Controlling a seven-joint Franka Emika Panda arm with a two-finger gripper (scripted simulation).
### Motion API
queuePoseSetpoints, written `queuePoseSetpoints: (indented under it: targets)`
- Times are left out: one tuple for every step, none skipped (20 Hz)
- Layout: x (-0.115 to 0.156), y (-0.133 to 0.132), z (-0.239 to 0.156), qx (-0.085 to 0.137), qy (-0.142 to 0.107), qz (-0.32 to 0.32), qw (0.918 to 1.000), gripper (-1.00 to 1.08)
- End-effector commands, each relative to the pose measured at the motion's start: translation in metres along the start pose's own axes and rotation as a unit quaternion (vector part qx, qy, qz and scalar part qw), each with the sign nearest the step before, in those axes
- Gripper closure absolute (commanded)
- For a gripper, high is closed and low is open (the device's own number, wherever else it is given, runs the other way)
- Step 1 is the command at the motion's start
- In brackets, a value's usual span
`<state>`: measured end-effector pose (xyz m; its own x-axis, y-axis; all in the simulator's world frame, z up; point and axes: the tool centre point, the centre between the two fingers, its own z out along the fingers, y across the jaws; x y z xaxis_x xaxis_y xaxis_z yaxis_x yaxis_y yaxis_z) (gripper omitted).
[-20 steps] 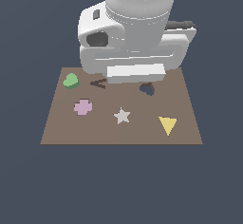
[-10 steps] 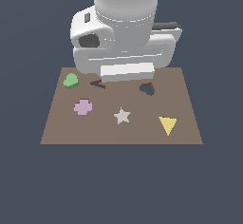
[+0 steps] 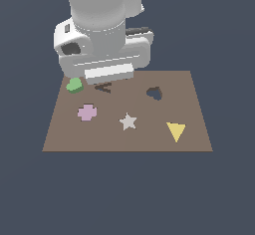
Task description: Insert a designated object into the corresponding slot on a board.
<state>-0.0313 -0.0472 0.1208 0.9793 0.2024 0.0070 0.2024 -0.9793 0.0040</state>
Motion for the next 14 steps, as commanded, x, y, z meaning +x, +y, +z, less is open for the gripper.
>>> queuePoseSetpoints:
  targets:
    - [-0.013, 0.017, 0.010, 0.000, -0.001, -0.017, 0.9999, -0.92]
    - [-0.018, 0.024, 0.014, 0.000, -0.001, -0.024, 0.9997, -0.92]
    - [-0.023, 0.031, 0.018, 0.001, -0.001, -0.031, 0.9995, -0.92]
    - [-0.028, 0.038, 0.022, 0.001, -0.001, -0.038, 0.9993, -0.92]
    - [-0.033, 0.046, 0.026, 0.001, -0.001, -0.046, 0.9990, -0.92]
    - [-0.037, 0.053, 0.030, 0.001, -0.001, -0.052, 0.9986, -0.92]
    - [-0.041, 0.059, 0.034, 0.001, -0.002, -0.059, 0.9983, -0.92]
    - [-0.044, 0.066, 0.038, 0.001, -0.002, -0.065, 0.9979, -0.92]
    - [-0.048, 0.072, 0.041, 0.001, -0.002, -0.071, 0.9975, -0.92]
    - [-0.051, 0.078, 0.044, 0.002, -0.002, -0.076, 0.9971, -0.92]
    - [-0.054, 0.084, 0.047, 0.002, -0.002, -0.081, 0.9967, -0.92]
    - [-0.056, 0.089, 0.050, 0.002, -0.002, -0.086, 0.9963, -0.92]
    - [-0.059, 0.094, 0.053, 0.002, -0.002, -0.091, 0.9959, -0.92]
    - [-0.061, 0.099, 0.055, 0.002, -0.002, -0.095, 0.9955, -0.92]
